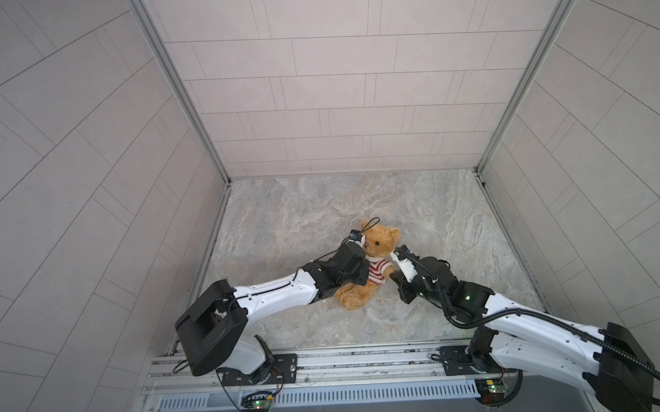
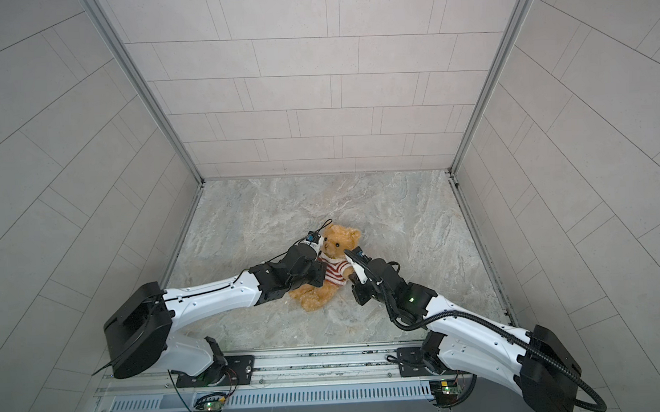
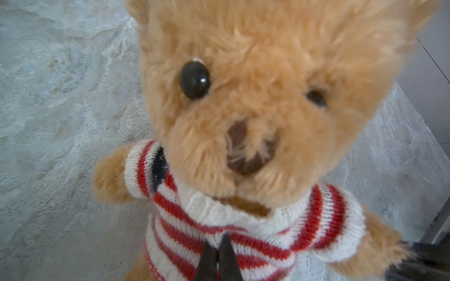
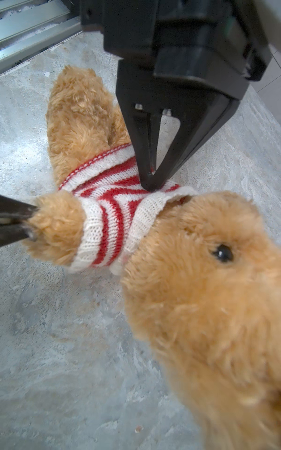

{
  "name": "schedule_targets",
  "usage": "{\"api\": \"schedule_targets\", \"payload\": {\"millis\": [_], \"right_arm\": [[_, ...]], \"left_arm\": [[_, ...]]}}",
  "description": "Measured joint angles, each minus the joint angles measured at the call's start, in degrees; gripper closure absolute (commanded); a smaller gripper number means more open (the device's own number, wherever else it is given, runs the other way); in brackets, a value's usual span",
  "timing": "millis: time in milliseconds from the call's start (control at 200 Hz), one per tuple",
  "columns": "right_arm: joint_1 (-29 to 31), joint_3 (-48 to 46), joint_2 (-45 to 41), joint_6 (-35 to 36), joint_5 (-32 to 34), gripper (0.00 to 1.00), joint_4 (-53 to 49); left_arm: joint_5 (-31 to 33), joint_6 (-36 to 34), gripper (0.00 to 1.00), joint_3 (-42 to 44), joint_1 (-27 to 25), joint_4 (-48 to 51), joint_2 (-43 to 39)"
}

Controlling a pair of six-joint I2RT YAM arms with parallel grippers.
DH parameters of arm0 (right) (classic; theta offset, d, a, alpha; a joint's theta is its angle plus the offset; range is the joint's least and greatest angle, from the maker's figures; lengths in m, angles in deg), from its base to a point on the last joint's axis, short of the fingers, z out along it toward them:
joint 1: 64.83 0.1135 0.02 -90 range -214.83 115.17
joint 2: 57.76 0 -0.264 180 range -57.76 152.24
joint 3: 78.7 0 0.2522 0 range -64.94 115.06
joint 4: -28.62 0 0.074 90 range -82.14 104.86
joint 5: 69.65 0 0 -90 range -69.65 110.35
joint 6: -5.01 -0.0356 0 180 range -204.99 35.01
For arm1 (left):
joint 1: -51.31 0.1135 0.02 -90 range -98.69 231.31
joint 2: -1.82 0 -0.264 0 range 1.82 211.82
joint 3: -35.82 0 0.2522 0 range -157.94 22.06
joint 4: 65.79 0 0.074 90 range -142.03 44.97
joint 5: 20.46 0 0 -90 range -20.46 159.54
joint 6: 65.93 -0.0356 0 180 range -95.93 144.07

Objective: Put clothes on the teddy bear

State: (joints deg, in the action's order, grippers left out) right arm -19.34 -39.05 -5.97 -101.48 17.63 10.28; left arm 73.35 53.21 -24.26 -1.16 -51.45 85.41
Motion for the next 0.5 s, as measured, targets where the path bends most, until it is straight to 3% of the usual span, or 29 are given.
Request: {"api": "schedule_targets", "payload": {"millis": [501], "right_arm": [[-1.31,-1.07,-1.86,-0.70,-0.44,1.00,-1.18]], "left_arm": [[-5.16,2.67,1.00,7.41,3.61,-4.79,-6.32]]}}
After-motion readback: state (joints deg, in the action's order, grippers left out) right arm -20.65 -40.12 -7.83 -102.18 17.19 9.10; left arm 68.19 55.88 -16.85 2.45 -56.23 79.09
